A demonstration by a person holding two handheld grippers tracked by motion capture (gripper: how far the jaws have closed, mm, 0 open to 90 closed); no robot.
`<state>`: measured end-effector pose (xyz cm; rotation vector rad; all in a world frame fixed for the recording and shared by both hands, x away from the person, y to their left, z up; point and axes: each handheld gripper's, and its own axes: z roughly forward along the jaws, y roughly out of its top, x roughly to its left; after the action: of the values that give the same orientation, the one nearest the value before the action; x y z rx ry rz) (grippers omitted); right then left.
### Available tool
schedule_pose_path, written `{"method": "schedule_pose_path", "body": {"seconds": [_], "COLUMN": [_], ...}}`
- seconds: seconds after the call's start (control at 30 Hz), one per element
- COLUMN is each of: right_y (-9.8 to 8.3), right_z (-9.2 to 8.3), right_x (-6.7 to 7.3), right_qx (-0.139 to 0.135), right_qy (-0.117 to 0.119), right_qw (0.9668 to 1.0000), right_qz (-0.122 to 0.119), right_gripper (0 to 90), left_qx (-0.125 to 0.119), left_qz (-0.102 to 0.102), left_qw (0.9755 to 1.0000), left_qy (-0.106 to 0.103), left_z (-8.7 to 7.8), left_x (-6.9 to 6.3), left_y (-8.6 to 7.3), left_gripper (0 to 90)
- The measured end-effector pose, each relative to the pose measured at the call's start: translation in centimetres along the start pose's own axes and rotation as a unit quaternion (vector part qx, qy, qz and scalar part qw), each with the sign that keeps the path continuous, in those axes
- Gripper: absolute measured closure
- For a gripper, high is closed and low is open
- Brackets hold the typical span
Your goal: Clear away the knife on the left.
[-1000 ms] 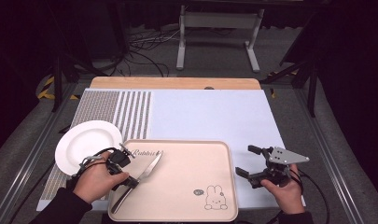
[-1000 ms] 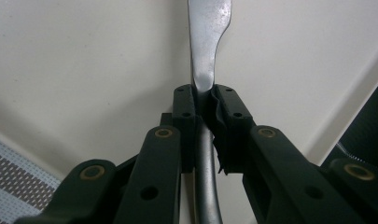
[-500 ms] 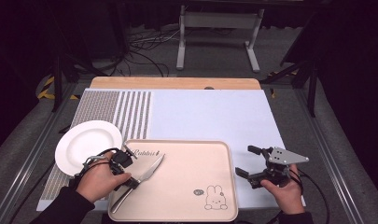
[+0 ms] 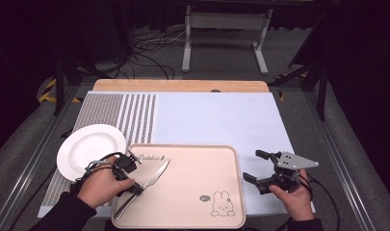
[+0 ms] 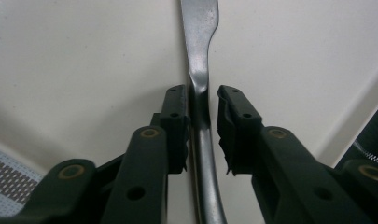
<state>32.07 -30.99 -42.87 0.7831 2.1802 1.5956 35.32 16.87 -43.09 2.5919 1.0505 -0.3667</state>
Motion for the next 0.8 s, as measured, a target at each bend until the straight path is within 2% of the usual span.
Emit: {"method": "schedule_pose_path", "body": {"seconds": [0.17, 0.2, 0.27, 0.3, 0.37, 0.43, 0.47, 0.5, 0.63, 0.67, 0.7, 0.73, 0.77, 0.8], "right_y": [0.0, 0.0, 0.0, 0.0, 0.0, 0.0, 0.0, 0.0, 0.0, 0.0, 0.0, 0.0, 0.0, 0.0], "right_z": [0.0, 0.0, 0.0, 0.0, 0.1, 0.1, 0.1, 0.1, 0.0, 0.0, 0.0, 0.0, 0.0, 0.0], "right_x": [0.0, 0.0, 0.0, 0.0, 0.0, 0.0, 0.0, 0.0, 0.0, 0.0, 0.0, 0.0, 0.0, 0.0], "right_qx": [-0.001, -0.001, -0.002, -0.002, -0.002, -0.002, -0.002, -0.002, -0.005, -0.005, -0.004, -0.005, -0.005, -0.005], "right_qy": [0.0, -0.001, -0.001, 0.0, -0.001, -0.001, -0.001, -0.001, 0.0, 0.0, -0.001, -0.002, -0.001, -0.001], "right_qw": [1.0, 1.0, 1.0, 1.0, 1.0, 1.0, 1.0, 1.0, 1.0, 1.0, 1.0, 1.0, 1.0, 1.0], "right_qz": [0.0, 0.0, -0.001, -0.001, -0.001, -0.002, -0.002, -0.002, -0.001, 0.0, 0.0, 0.001, 0.001, 0.001], "right_gripper": [3.0, 3.0, 2.9, 2.9, 2.8, 2.8, 2.8, 2.8, 2.8, 2.8, 2.7, 2.6, 2.7, 2.6], "left_qx": [0.004, 0.003, -0.009, -0.02, -0.045, -0.062, -0.062, -0.06, -0.064, -0.073, -0.079, -0.087, -0.095, -0.105], "left_qz": [0.012, 0.016, 0.029, 0.038, 0.067, 0.097, 0.097, 0.111, 0.138, 0.15, 0.165, 0.183, 0.196, 0.198], "left_qw": [0.9998, 0.9997, 0.9992, 0.9987, 0.9961, 0.9918, 0.9918, 0.9903, 0.9868, 0.9844, 0.9815, 0.9773, 0.9738, 0.973], "left_qy": [0.014, 0.016, 0.025, 0.027, 0.036, 0.053, 0.053, 0.058, 0.054, 0.055, 0.057, 0.063, 0.066, 0.057], "left_z": [-0.2, -0.2, -0.5, -0.7, -0.8, -0.9, -0.9, -0.7, -0.3, -0.3, -0.3, -0.3, -0.3, -0.3], "left_x": [-0.3, -0.3, -0.7, -0.8, -1.1, -1.5, -1.5, -1.7, -1.9, -1.9, -1.9, -2.0, -2.0, -2.0], "left_y": [0.0, 0.0, 0.0, 0.1, 0.1, 0.3, 0.3, 0.4, 0.6, 0.6, 0.7, 0.8, 0.8, 0.9], "left_gripper": [55.4, 49.4, 43.0, 36.9, 28.1, 23.3, 22.1, 22.1, 30.8, 34.7, 41.0, 49.3, 60.7, 73.7]}}
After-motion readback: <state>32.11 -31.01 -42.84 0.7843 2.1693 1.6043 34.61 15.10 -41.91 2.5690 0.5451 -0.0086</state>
